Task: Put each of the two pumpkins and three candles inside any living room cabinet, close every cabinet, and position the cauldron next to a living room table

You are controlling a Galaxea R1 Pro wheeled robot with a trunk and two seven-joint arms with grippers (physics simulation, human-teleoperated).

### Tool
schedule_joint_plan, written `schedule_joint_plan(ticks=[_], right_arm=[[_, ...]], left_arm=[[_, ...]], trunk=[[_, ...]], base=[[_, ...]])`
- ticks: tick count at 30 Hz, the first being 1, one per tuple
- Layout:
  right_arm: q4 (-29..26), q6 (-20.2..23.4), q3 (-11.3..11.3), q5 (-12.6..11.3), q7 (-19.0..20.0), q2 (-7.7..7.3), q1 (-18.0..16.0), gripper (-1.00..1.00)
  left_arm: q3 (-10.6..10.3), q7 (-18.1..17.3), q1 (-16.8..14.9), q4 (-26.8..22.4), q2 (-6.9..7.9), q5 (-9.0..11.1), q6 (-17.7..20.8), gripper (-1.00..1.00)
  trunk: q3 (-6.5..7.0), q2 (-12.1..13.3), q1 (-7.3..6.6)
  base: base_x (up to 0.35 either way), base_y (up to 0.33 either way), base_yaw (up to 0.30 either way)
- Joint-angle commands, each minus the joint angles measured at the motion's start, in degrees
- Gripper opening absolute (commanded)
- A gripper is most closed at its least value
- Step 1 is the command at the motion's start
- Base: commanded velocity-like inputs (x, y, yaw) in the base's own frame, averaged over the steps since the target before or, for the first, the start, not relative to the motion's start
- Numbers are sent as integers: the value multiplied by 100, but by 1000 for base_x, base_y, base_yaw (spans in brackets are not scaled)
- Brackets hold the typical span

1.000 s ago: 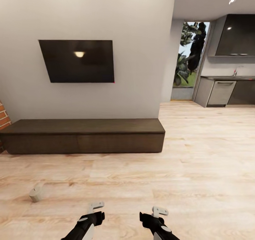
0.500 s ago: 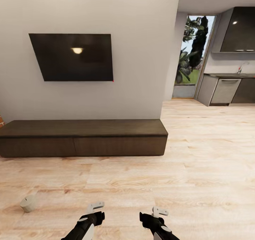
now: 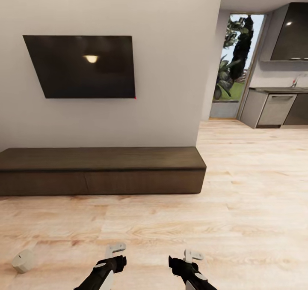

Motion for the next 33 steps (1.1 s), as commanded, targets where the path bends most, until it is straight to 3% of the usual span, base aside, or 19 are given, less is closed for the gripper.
schedule_joint_plan(ticks=[1,33], right_arm=[[4,-21,43,-48,-30,0,-4,100],[10,-25,48,-48,-37,0,-4,100]], left_arm=[[-36,44,-1,-12,4,55,27,100],[-37,44,-1,-12,4,55,27,100]], trunk=[[-6,-2,2],[-6,-2,2]], base=[[280,0,0],[276,0,0]])
